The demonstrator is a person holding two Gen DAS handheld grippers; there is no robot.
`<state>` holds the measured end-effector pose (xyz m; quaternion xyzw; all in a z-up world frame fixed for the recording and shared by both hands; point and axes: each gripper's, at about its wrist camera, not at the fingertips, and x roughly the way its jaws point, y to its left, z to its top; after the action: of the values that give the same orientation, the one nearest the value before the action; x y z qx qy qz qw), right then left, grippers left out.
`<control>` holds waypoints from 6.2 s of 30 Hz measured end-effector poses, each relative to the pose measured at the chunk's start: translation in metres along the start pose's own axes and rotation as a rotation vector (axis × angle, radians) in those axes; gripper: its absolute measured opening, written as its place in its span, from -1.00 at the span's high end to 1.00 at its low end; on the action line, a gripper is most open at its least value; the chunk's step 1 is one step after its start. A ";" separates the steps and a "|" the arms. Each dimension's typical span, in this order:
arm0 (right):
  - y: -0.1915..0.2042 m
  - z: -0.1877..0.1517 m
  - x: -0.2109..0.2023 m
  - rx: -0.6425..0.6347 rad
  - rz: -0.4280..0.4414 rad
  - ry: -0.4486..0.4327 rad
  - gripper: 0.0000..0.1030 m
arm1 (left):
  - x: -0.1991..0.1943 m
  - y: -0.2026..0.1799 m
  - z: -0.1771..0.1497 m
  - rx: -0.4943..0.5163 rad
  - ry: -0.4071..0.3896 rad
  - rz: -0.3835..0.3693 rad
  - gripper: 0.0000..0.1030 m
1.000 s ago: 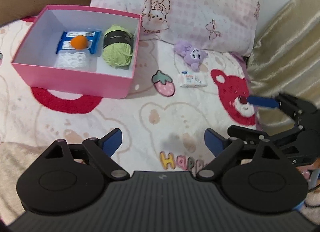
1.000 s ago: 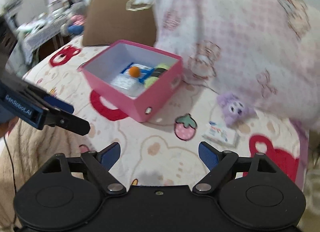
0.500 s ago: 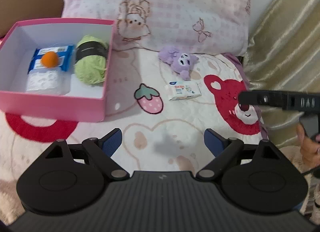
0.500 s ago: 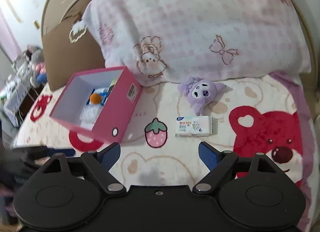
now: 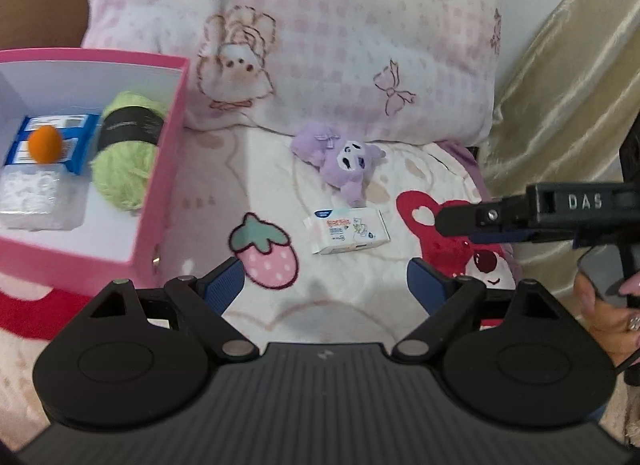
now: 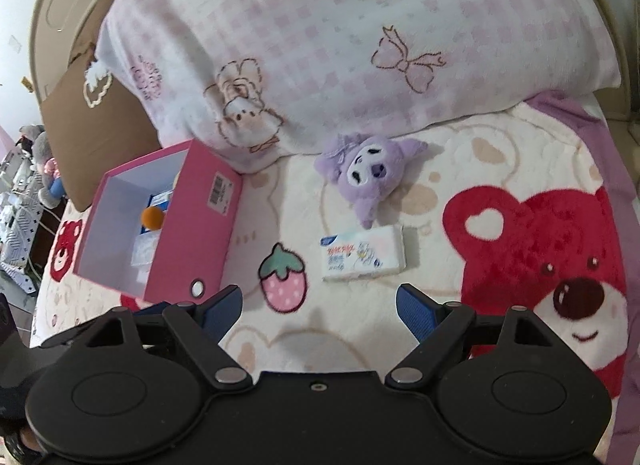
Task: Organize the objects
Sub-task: 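Move the right tool toward the white wet-wipe packet, then lower the right gripper around the white wet-wipe packet and close it, then lift the wet-wipe packet with the right gripper and carry it toward the pink box, then lower the wet-wipe packet into the pink box and open the right gripper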
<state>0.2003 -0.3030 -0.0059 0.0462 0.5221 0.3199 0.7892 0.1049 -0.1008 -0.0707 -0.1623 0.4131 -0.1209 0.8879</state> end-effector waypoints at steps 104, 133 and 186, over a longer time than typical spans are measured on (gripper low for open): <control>-0.012 -0.016 0.118 -0.138 -0.043 0.121 -0.51 | 0.105 -0.004 -0.054 -0.014 -0.053 -0.031 0.20; 0.024 -0.060 0.047 -0.068 0.125 0.112 -0.59 | -0.002 -0.029 -0.068 0.200 -0.027 -0.033 0.23; 0.223 -0.059 -0.030 -0.242 0.149 0.054 -0.58 | -0.188 0.032 -0.038 0.176 -0.186 0.074 0.23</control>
<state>0.0406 -0.1590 0.0819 -0.0190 0.4958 0.4393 0.7489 -0.0397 -0.0131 0.0242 -0.0790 0.3227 -0.1082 0.9370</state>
